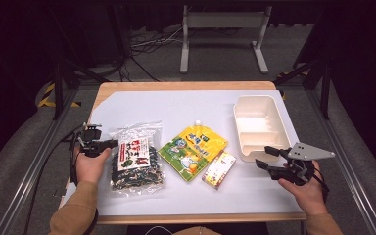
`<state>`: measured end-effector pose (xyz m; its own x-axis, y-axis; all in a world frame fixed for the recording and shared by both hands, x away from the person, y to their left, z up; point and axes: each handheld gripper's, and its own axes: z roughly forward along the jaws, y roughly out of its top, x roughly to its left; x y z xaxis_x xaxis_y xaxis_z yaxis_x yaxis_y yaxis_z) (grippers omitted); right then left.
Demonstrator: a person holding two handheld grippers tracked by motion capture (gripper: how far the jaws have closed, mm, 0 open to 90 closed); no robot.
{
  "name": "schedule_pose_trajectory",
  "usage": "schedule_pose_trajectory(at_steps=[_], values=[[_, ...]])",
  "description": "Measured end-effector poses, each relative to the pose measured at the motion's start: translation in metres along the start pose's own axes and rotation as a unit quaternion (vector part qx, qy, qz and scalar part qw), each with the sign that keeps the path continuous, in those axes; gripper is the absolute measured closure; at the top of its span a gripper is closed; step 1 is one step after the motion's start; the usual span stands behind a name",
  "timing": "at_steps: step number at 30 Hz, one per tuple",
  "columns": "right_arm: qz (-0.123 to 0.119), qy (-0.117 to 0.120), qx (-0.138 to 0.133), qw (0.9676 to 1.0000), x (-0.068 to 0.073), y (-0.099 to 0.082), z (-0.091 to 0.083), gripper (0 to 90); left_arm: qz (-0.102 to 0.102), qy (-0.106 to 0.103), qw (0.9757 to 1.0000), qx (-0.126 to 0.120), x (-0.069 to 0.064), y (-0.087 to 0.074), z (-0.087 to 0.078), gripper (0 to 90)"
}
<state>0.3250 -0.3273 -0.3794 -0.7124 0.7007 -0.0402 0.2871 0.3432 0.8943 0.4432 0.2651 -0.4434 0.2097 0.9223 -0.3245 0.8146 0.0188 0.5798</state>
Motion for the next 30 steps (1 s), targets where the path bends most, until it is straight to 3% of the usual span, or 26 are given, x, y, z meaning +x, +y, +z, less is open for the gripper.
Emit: schedule_pose_trajectory(at_steps=[3,7,10,18,23,26,30], values=[[0.001,-0.001,0.001,1.0000,-0.001,0.000,-0.001,40.0,-0.019,-0.019,0.9996,0.000,0.003,0.000,0.001,77.5],[0.001,0.000,0.001,1.0000,0.000,0.000,-0.001,41.1,-0.014,-0.029,0.9995,-0.006,0.003,0.000,0.000,79.0],[-0.001,0.003,0.001,1.0000,0.000,0.000,-0.002,42.3,-0.023,-0.047,0.9985,-0.018,0.006,0.000,-0.005,80.2],[0.000,0.002,0.000,1.0000,0.000,-0.001,-0.004,42.4,-0.011,-0.043,0.9976,-0.053,0.005,0.003,-0.025,84.6],[-0.001,0.003,-0.002,1.0000,0.000,0.000,-0.005,42.9,-0.008,-0.051,0.9945,-0.091,0.005,0.004,-0.043,85.5],[-0.002,0.012,-0.002,0.9999,0.000,0.001,-0.005,47.6,0.006,-0.055,0.9912,-0.121,0.001,0.004,-0.057,85.8],[-0.002,0.023,0.000,0.9997,0.001,0.002,-0.003,48.8,0.014,-0.065,0.9881,-0.139,-0.001,0.005,-0.065,85.8]])
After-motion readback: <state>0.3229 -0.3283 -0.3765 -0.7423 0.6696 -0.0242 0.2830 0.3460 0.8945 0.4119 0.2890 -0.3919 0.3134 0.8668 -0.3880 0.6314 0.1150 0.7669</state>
